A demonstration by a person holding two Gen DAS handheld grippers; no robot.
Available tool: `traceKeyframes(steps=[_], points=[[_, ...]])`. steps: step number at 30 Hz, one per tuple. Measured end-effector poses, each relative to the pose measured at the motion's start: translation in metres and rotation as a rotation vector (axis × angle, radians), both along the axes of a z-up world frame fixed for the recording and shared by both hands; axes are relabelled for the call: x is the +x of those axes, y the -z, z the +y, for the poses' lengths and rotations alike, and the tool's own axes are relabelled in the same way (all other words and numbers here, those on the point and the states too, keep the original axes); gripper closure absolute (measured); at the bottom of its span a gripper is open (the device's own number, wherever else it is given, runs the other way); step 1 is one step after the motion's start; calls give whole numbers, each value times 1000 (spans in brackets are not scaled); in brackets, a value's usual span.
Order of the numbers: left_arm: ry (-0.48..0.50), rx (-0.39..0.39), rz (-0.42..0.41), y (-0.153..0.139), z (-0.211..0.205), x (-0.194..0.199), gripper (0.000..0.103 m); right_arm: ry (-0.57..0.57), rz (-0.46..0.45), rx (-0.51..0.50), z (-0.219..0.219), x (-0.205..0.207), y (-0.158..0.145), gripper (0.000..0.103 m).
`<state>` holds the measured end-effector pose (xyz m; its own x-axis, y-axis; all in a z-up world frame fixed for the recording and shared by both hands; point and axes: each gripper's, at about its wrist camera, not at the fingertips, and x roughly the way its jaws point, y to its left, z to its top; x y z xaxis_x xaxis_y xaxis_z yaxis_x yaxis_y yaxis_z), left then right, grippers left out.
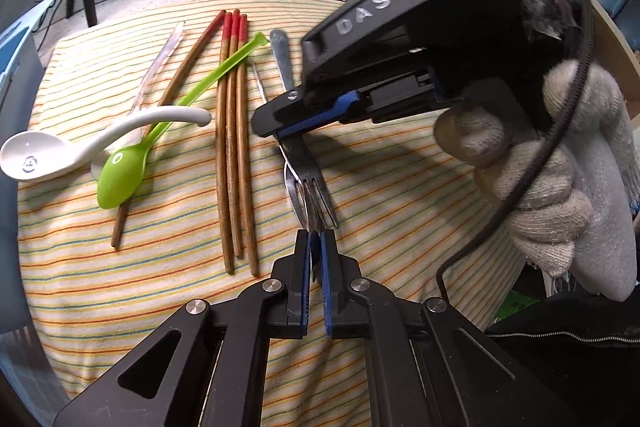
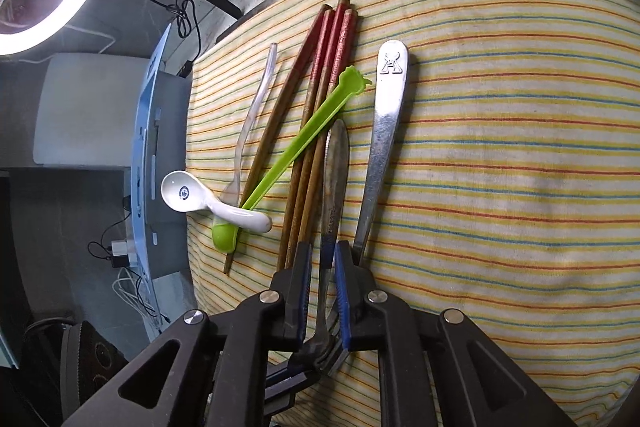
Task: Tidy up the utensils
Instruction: 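Lift the steel fork off the towel with the left gripper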
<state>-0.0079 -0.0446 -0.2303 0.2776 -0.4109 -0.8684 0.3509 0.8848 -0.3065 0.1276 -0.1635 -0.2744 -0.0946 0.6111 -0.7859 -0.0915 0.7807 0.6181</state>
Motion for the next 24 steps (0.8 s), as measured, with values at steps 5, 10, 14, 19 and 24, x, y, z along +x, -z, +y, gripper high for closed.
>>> traceKeyframes(steps=[5,10,14,19,24], points=[[22,26,8,9,-8,-6,100,-48,-30,-37,8,-1,-3,91],[-5,-6,8,14,-8,-8,100,-41,-36,-38,6,-3,-2,96],[-3,1,-5,14,-12,-3,99,-13,-12,-16,1,-2,0,96],[18,16,-11,9,-23,-1,100,6,3,4,-2,-5,-3,97],[21,12,-38,-7,-16,-5,100,15,-4,32,-5,-13,-13,98]])
